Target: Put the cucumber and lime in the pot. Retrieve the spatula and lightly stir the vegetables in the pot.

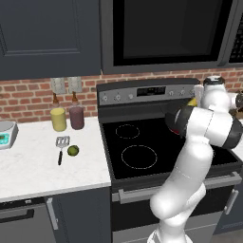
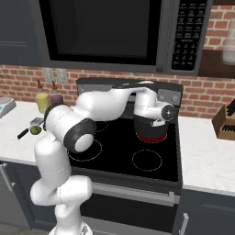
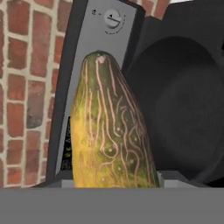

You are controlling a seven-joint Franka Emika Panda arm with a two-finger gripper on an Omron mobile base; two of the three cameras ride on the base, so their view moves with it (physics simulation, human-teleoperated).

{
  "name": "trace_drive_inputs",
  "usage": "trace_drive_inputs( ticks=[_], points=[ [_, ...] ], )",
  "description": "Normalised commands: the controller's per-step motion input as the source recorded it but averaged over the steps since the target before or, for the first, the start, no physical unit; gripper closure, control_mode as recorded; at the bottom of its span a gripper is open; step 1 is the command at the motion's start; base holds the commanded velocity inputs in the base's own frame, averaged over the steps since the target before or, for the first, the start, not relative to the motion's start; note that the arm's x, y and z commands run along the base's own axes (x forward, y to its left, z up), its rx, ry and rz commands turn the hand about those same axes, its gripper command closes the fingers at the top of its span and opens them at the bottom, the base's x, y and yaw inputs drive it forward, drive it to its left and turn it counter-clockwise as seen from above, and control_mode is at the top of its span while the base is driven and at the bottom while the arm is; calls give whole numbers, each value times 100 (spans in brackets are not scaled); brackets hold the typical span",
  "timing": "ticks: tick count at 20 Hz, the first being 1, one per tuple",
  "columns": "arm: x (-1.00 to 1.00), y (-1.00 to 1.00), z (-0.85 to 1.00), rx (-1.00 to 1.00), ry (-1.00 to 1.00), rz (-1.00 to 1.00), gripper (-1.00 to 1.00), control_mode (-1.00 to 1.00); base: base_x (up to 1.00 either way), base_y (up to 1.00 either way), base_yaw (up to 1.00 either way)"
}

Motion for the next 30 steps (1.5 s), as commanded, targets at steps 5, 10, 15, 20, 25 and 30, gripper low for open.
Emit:
trace_drive_inputs(
  ticks=[5, 10, 15, 20, 25, 30],
  points=[
    [54, -7, -38, -4, -1, 0, 100, -100, 0, 0, 0],
    [51, -16, -8, -3, 0, 0, 100, -100, 0, 0, 0],
    [37, -7, 0, -5, 0, 0, 100, -100, 0, 0, 0],
    [27, 0, -2, -12, 0, 0, 100, -100, 0, 0, 0],
    [8, 6, -24, -16, 0, 0, 100, -100, 0, 0, 0],
    [0, 13, -33, -16, 0, 0, 100, -100, 0, 0, 0]
  ],
)
